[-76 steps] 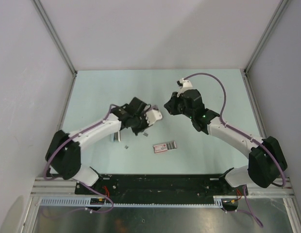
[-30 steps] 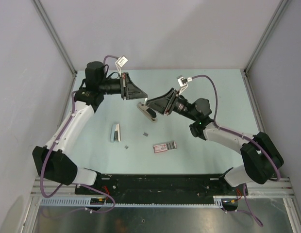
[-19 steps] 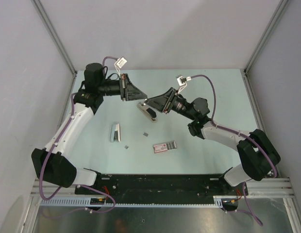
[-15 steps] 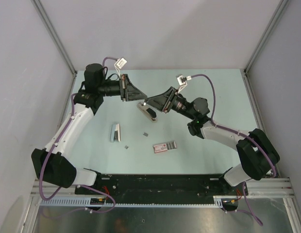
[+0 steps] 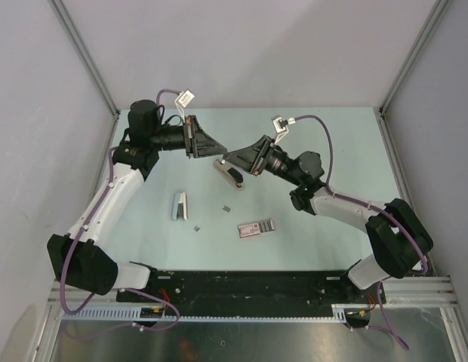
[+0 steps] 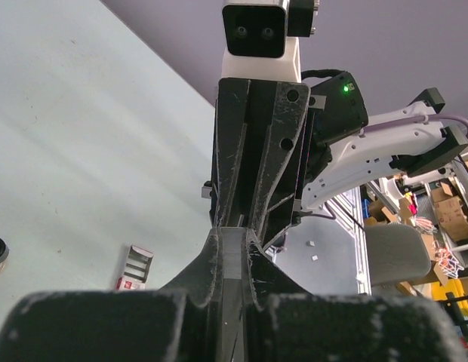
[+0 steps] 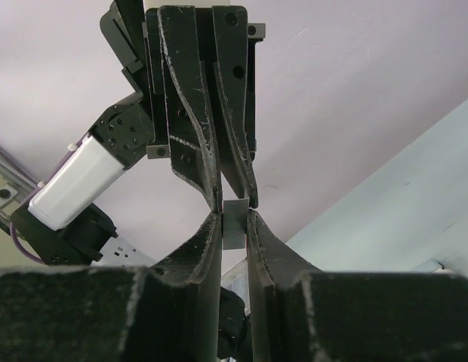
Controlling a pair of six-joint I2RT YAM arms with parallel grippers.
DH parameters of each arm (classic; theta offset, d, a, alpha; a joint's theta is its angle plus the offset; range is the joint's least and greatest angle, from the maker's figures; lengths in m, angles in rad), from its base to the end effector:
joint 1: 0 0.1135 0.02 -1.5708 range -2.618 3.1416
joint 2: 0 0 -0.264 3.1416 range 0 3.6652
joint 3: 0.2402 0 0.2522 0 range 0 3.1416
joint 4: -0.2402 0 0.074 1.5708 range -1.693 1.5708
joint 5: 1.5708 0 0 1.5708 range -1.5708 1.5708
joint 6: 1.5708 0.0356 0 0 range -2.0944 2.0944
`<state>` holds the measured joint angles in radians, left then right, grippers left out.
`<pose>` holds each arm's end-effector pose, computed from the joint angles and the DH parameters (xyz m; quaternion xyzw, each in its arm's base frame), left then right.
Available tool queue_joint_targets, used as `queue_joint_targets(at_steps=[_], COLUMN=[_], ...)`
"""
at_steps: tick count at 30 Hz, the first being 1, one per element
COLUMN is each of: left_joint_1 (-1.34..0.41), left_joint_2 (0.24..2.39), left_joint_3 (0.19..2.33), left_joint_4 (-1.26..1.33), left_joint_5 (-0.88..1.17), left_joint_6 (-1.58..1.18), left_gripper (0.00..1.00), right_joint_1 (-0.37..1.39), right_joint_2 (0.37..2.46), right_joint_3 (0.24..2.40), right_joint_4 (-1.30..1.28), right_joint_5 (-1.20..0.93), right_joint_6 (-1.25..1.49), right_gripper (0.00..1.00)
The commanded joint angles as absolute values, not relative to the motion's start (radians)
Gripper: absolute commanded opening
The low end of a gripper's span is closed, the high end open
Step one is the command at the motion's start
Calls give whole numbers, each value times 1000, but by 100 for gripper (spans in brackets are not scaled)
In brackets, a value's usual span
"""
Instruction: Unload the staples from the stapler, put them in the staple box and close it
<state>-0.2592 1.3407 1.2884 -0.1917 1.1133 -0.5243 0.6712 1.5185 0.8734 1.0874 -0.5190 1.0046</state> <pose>0.2766 -0.1064 0.3960 0.2341 0.7061 -0.5844 0.3243 0.2496 0.2208 0.3227 -0.1280 0.5457 0.6988 0.4444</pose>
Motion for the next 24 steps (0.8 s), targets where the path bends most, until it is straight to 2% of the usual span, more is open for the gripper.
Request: queue_joint_targets(at_steps=[1, 3, 7, 9, 13, 18, 24], left_joint_1=[-258, -258, -255, -252, -251, -253, -263], left_joint_2=[1304, 1300, 1289, 1287, 1299, 1310, 1266], left_joint_3=[1273, 1270, 1273, 1290, 1359, 1337, 1209], left_joint_4=[-168, -168, -168, -204, -374, -511, -542], left_joint_5=[1116, 1102, 1073, 1038, 894, 614, 412], left_joint_6=[-525, -524, -513, -480, -320, -118, 84], left_gripper=[3, 11, 41, 50, 56, 58, 57], right_joint_1=[682, 680, 681, 679, 680, 693, 798], right_joint_2=[1504, 1497, 1465, 1436, 1364, 1279, 1270], right_joint_3=[927, 927, 927, 927, 927, 936, 947], right_joint_4=[1097, 1072, 973, 856, 574, 222, -183], right_joint_5=[-505, -503, -505, -501, -439, -283, 110], right_joint_6=[980, 965, 914, 863, 719, 541, 469], right_gripper=[1, 0, 0, 0, 0, 0, 0])
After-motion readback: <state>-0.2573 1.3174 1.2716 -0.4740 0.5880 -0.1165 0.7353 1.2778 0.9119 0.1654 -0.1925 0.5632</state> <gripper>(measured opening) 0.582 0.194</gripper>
